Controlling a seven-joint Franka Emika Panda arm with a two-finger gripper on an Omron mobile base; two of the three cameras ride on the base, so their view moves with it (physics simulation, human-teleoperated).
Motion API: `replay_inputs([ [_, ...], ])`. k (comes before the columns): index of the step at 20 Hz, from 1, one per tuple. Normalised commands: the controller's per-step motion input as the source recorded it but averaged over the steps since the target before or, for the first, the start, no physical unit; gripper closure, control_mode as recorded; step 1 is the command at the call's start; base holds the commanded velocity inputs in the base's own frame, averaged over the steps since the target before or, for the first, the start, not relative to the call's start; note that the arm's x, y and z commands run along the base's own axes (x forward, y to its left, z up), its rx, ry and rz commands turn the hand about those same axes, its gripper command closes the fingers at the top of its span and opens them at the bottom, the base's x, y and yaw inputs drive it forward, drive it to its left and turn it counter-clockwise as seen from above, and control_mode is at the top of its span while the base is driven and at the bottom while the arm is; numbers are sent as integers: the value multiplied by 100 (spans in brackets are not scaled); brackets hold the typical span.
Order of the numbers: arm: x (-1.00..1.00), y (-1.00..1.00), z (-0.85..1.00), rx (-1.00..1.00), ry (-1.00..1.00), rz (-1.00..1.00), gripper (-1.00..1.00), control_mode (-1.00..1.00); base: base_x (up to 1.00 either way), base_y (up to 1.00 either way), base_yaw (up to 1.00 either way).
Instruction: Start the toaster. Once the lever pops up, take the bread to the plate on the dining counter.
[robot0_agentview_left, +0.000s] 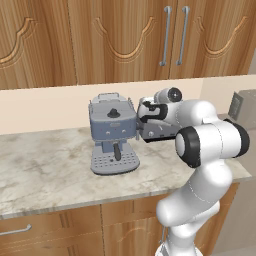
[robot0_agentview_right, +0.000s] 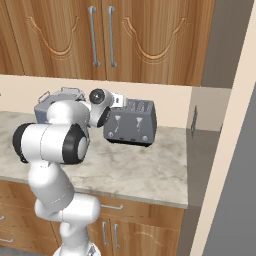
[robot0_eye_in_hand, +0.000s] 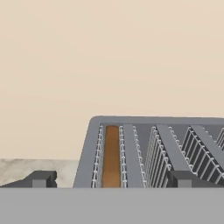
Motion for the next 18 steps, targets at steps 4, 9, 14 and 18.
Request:
replay_inputs([
  [4, 0, 0, 0, 0, 0, 0, -100, -100, 0, 0, 0],
  [9, 0, 0, 0, 0, 0, 0, -100, -100, 0, 0, 0],
  [14, 0, 0, 0, 0, 0, 0, -100, -100, 0, 0, 0],
  [18, 0, 0, 0, 0, 0, 0, -100, -100, 0, 0, 0],
])
